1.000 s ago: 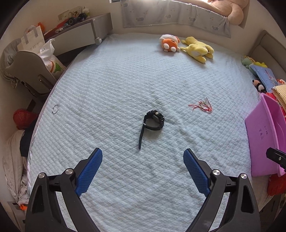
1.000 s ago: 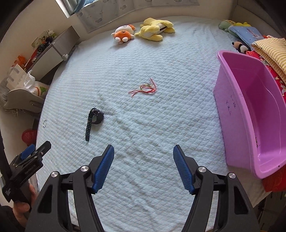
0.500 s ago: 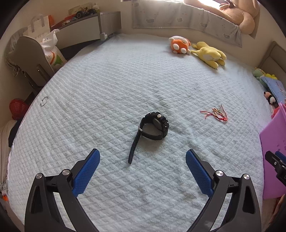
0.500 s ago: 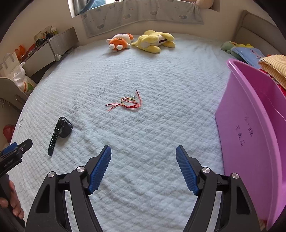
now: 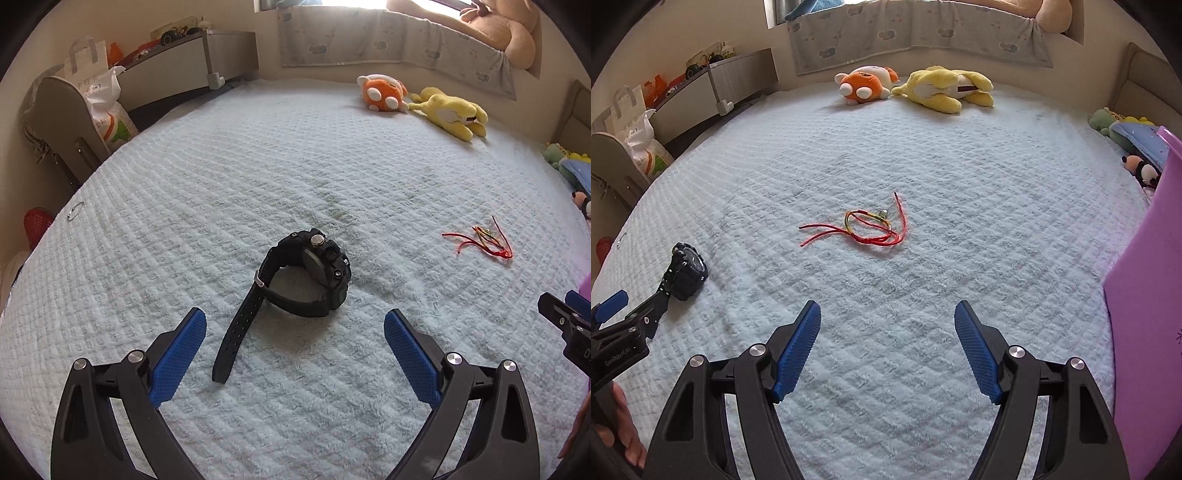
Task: Organize jewelry
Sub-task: 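Close the left tool on the black watch while the right tool grasps the red string bracelet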
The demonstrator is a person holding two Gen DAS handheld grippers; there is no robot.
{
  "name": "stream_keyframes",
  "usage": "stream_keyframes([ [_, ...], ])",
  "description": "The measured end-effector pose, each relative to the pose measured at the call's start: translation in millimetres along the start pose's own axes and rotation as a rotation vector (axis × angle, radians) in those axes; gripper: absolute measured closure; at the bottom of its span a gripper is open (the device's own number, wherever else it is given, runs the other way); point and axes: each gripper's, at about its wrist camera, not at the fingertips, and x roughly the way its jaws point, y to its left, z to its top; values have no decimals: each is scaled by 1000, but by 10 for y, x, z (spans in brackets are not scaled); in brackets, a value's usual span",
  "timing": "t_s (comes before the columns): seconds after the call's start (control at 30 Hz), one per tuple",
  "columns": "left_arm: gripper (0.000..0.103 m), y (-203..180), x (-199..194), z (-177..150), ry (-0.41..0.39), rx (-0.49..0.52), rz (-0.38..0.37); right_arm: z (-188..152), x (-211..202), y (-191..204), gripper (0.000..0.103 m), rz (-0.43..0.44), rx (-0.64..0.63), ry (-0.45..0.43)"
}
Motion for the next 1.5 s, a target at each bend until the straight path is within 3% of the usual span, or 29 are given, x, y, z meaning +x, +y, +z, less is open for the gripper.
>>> stream_keyframes([
  [0.43,8,-3,469,83,-4,6,32,252,531,-66,31,-9,-18,-4],
  [1.5,8,-141,834,257,32,9,18,606,1080,118,32,-27,-130,23],
])
